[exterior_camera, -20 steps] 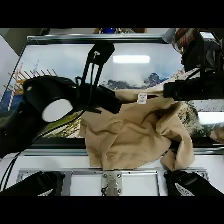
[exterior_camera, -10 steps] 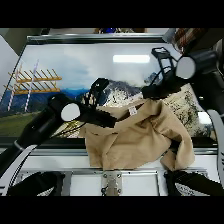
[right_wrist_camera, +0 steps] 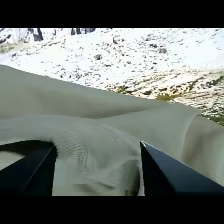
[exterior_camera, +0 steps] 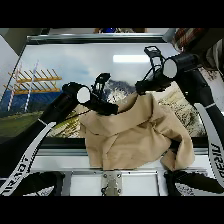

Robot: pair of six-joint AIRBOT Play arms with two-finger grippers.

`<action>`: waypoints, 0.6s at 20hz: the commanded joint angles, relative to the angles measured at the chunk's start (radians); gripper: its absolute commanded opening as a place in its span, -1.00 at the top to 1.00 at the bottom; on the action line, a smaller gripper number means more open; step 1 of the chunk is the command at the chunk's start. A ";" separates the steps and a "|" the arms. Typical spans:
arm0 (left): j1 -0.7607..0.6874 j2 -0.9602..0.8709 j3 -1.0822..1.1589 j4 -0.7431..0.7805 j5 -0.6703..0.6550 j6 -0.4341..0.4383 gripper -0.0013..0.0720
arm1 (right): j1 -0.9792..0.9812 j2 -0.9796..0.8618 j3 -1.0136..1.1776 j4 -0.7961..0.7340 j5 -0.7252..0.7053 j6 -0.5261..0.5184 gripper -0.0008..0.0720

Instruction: Fold the clothes and pants, and hang the long-sleeved shirts on hangers.

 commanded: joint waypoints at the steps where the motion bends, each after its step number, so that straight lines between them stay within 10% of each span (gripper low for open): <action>1: 0.003 -0.014 0.014 -0.002 0.001 0.006 0.92 | 0.037 0.057 0.002 -0.047 0.034 0.131 -0.25; 12: 0.004 -0.014 0.014 -0.003 0.000 0.006 0.92 | 0.279 0.015 -0.080 -0.275 0.071 0.538 -0.26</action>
